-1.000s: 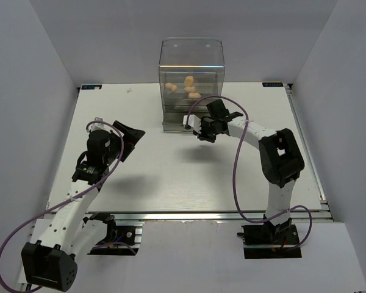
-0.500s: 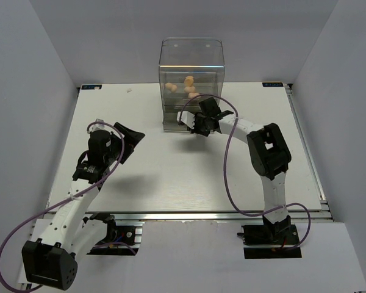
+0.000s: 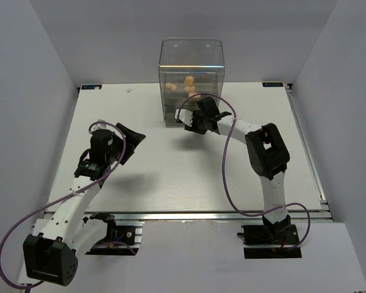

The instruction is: Organize the makeup

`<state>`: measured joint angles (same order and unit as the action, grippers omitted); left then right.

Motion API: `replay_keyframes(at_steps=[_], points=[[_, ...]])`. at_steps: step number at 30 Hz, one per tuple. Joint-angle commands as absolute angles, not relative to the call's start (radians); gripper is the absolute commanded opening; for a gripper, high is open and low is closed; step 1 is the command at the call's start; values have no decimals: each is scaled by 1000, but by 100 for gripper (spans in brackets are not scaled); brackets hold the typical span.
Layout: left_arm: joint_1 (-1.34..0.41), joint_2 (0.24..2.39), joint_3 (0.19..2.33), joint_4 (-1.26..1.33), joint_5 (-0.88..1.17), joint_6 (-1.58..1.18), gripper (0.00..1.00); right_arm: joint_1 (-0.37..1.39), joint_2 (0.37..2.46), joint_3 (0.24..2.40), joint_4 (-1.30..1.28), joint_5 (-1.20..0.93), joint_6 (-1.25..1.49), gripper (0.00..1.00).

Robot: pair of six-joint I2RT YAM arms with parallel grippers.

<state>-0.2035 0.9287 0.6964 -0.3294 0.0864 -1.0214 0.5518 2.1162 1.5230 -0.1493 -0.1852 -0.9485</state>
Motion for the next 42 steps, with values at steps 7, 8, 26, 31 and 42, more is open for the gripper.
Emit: replay_keyframes(at_steps=[7,8,26,31,42], points=[[-195,919,736,-348,75,-1005,98,551,2172,1555,-43,-127,-948,68],[-193,916,736,-353,71,-1006,98,552,2178,1557,-35,-115,-948,72],[-192,911,732,-356,71,-1011,98,552,2129,1496,25,-126,-946,89],[-192,897,729,-347,74,-996,98,551,1920,1347,-67,-337,-902,89],[-190,908,729,-147,259,-893,98,454,1520,1289,-183,-457,-126,89]])
